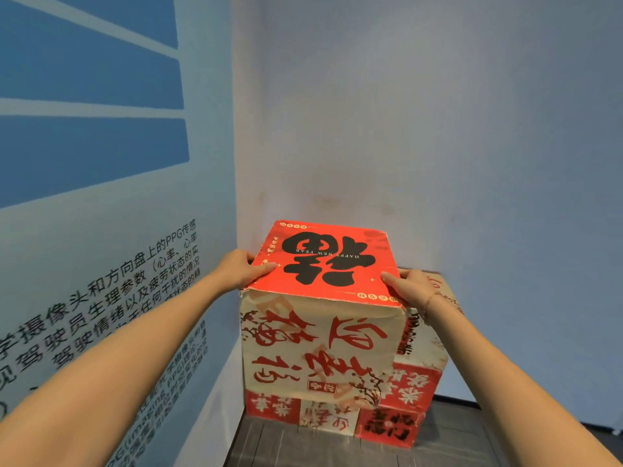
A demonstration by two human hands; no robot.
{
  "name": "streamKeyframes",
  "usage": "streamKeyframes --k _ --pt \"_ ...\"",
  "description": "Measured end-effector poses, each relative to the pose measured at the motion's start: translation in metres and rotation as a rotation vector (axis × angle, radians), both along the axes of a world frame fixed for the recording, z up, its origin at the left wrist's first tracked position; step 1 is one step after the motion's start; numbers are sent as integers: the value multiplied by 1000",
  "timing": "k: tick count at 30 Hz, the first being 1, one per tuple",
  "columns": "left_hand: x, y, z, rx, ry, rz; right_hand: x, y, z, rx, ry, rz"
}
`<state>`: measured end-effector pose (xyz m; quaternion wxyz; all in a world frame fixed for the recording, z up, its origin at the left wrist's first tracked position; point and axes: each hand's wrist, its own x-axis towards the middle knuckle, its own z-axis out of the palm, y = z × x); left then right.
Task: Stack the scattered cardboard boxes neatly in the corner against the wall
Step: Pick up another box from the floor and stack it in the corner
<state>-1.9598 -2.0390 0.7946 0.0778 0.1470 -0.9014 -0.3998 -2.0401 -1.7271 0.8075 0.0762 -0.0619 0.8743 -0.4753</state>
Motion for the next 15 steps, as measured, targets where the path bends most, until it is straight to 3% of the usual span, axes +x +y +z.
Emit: streamKeyframes --k 15 --pt "-191 -89 -37 35 -10 93 -205 -104 -30 -64 -69 48"
